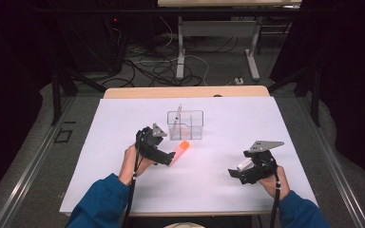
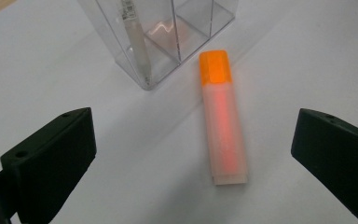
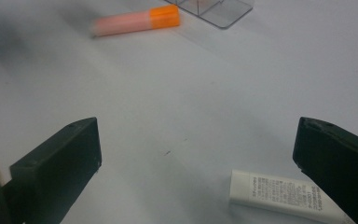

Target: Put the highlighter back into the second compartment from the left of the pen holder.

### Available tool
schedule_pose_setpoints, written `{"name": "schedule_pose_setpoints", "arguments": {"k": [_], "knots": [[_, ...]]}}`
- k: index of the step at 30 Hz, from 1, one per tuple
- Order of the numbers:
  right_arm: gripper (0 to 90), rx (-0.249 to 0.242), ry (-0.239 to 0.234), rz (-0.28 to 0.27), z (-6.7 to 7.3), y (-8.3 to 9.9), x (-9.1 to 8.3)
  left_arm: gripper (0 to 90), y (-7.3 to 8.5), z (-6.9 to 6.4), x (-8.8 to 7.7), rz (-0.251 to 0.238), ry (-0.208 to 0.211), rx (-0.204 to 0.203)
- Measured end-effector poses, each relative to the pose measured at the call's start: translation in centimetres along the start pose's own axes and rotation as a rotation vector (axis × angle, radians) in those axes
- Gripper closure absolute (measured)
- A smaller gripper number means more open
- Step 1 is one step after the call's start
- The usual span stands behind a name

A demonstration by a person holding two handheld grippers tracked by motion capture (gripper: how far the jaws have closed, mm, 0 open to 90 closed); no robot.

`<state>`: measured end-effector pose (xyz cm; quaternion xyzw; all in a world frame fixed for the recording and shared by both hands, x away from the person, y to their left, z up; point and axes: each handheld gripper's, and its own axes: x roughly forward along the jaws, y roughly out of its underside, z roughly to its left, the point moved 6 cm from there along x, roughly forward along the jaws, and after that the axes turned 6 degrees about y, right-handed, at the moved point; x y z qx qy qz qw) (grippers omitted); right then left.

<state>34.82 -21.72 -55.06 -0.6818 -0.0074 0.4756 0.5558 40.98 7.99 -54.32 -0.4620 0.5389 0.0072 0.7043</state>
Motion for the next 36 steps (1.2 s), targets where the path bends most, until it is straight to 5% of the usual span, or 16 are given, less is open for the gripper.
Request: {"name": "schedule_pose_setpoints", "arguments": {"k": [8,22,36], "knots": [[0.5,0.003,0.002,-0.002,-0.1,0.0,0.1,0.7,-0.3,-0.2,1.0,0.051,-0.015,-0.006],[0.7,0.000,-0.003,0.006,-0.1,0.1,0.1,22.6,-0.7,-0.6,3.0,0.066,-0.005,-0.063],[2.1,0.001,0.003,0.010,-0.1,0.1,0.2,47.8,-0.6,-1.4,5.0,0.061,0.010,-0.059]]}}
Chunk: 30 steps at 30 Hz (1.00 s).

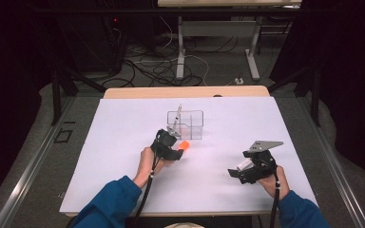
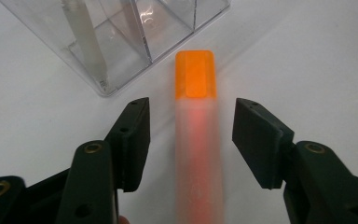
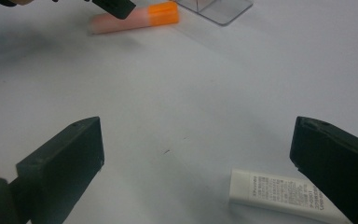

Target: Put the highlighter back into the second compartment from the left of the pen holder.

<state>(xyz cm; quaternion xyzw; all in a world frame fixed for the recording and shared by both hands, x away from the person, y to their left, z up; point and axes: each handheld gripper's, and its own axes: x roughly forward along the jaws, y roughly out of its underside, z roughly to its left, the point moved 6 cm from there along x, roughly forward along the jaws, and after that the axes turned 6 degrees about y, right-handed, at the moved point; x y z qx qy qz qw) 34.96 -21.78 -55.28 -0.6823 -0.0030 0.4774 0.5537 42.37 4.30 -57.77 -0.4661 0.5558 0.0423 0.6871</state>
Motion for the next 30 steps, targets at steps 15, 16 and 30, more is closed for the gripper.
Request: {"name": "schedule_pose_setpoints", "arguments": {"k": [15,16,30], "knots": [[2.1,-0.002,0.004,0.002,0.0,0.0,0.1,61.9,0.5,-0.4,1.9,0.000,-0.030,0.007],[2.2,0.000,0.004,0.002,0.0,0.0,0.1,62.3,0.5,-0.4,2.0,-0.001,-0.027,0.007],[2.9,0.003,0.000,0.002,0.1,0.0,0.1,64.8,0.8,-0.2,2.0,-0.053,-0.002,-0.031]]}}
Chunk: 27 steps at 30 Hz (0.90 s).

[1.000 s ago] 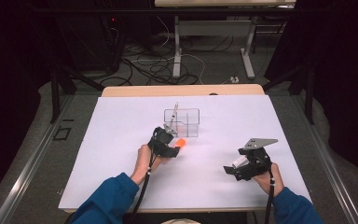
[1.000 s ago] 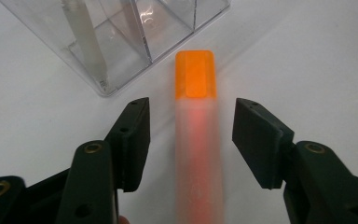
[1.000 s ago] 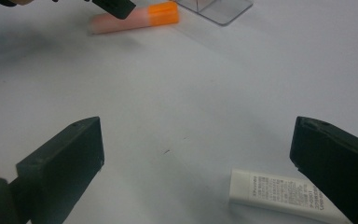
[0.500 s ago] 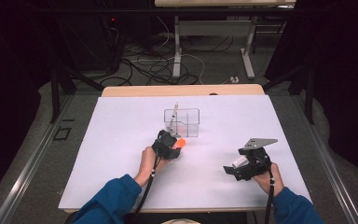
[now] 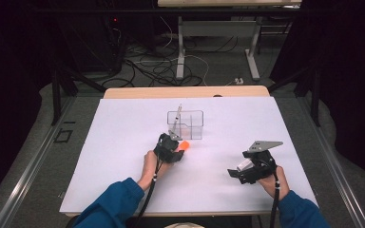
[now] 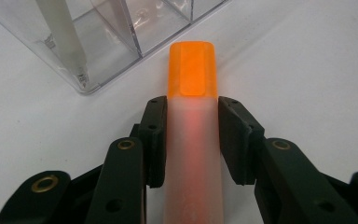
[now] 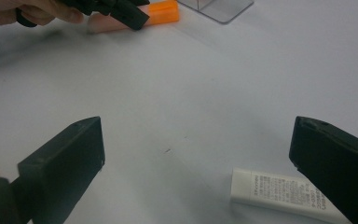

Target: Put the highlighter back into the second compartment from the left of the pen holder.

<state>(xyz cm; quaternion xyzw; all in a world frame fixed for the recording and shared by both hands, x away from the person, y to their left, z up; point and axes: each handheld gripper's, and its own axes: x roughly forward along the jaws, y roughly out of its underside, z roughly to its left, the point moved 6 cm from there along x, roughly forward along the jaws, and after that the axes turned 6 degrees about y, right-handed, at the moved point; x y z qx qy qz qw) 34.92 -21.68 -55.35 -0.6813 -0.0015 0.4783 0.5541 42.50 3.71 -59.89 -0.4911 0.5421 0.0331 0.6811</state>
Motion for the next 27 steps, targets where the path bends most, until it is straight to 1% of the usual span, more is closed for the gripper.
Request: {"name": "schedule_pose_setpoints", "arguments": {"k": [1,3,4,5,6,7,10,11,12,13,14,15,16,17,19,20,25,26,27], "knots": [[2.9,-0.002,0.001,0.000,0.0,0.0,0.0,64.8,0.0,0.1,-0.1,0.009,0.005,0.006],[2.9,-0.002,0.000,0.001,0.0,0.0,0.0,64.9,0.0,0.2,-0.2,0.002,0.018,0.001],[2.9,-0.002,-0.001,0.001,0.0,0.0,0.0,64.9,0.0,0.2,-0.3,-0.007,0.021,-0.005],[2.9,-0.002,-0.001,0.001,0.0,0.0,0.0,64.8,0.0,0.3,-0.4,-0.013,0.021,0.000],[2.9,-0.001,-0.002,0.000,0.0,0.0,0.0,64.9,-0.1,0.3,-0.5,-0.025,0.025,-0.008],[2.9,-0.001,-0.001,0.000,0.0,0.0,-0.1,64.9,-0.1,0.3,-0.7,-0.026,0.023,-0.001],[2.9,-0.002,-0.002,-0.002,0.0,0.0,-0.1,64.8,-0.3,0.4,-1.4,-0.055,0.026,0.009],[2.8,0.001,-0.003,-0.011,0.0,-0.1,-0.1,64.8,-0.4,0.5,-1.6,-0.065,0.023,0.013],[2.8,0.002,-0.003,-0.011,0.0,-0.1,-0.1,64.8,-0.4,0.5,-1.9,-0.072,0.035,0.014],[2.8,-0.001,-0.003,0.000,0.0,0.0,-0.2,64.9,-0.4,0.5,-2.0,-0.079,0.038,0.014],[2.8,-0.002,-0.002,-0.003,0.0,-0.1,-0.1,64.8,-0.4,0.5,-2.2,-0.086,0.035,0.016],[2.8,-0.002,-0.002,-0.003,0.0,-0.1,-0.1,64.9,-0.5,0.5,-2.4,-0.101,0.038,0.022],[2.8,-0.001,-0.001,-0.011,0.0,-0.1,-0.1,64.8,-0.5,0.5,-2.5,-0.109,0.042,0.019],[2.8,-0.002,-0.002,-0.001,0.0,-0.1,-0.2,64.8,-0.6,0.5,-2.6,-0.127,0.038,0.016],[2.8,0.002,-0.003,-0.011,0.0,-0.1,-0.1,64.8,-0.7,0.5,-3.0,-0.149,0.047,0.018],[2.8,0.002,-0.002,-0.011,0.0,-0.1,-0.1,64.8,-0.7,0.5,-3.1,-0.150,0.044,0.023],[2.8,0.002,-0.003,-0.011,0.0,-0.1,-0.1,64.8,-0.8,0.3,-3.8,-0.198,0.033,0.044],[2.8,0.002,-0.003,-0.012,0.0,-0.1,-0.1,64.8,-0.9,0.3,-3.9,-0.207,0.028,0.054],[2.8,0.002,0.000,-0.012,0.0,-0.1,-0.1,64.8,-0.9,0.3,-4.1,-0.223,0.029,0.047]]}}
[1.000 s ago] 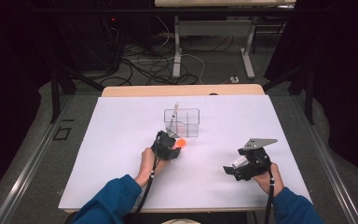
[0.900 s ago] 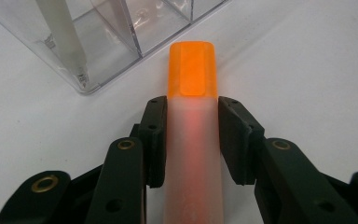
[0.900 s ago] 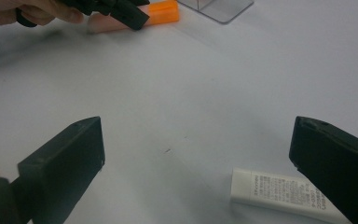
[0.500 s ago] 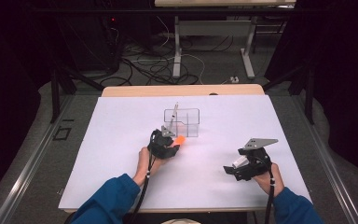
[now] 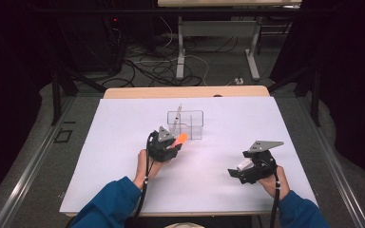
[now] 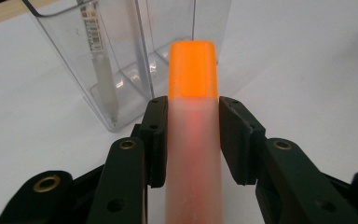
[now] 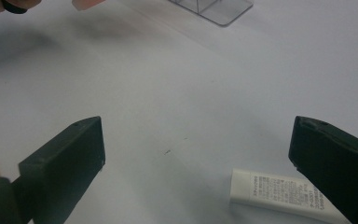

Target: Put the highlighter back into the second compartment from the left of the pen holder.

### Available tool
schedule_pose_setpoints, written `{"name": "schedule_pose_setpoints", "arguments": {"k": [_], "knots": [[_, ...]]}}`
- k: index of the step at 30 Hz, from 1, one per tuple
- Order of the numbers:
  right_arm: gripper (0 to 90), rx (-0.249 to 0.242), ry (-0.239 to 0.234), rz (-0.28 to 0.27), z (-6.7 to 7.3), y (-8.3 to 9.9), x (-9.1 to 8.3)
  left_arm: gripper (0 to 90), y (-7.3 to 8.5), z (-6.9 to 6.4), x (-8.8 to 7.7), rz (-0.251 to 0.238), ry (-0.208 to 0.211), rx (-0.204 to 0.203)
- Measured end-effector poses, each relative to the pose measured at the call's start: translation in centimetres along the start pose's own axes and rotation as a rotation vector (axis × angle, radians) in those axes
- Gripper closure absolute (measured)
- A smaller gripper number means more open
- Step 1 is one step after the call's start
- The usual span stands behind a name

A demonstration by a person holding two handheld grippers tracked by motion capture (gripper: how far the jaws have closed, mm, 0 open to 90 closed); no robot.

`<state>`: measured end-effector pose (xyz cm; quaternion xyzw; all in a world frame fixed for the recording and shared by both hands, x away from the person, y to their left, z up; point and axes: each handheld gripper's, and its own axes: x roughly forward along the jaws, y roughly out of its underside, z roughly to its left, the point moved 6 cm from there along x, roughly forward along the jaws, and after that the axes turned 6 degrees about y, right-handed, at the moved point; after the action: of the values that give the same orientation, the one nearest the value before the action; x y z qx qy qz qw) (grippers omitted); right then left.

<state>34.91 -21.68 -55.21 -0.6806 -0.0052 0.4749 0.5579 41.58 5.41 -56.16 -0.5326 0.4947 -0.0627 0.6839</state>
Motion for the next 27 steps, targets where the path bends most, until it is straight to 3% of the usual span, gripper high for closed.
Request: {"name": "schedule_pose_setpoints", "arguments": {"k": [9,27], "knots": [[2.8,-0.001,-0.003,-0.002,0.0,0.0,0.0,64.8,-0.8,-0.2,-0.7,-0.087,0.000,-0.005],[2.7,0.001,0.001,-0.001,0.0,0.0,0.0,64.8,-3.4,-0.2,-1.6,-0.203,0.000,-0.001]]}}
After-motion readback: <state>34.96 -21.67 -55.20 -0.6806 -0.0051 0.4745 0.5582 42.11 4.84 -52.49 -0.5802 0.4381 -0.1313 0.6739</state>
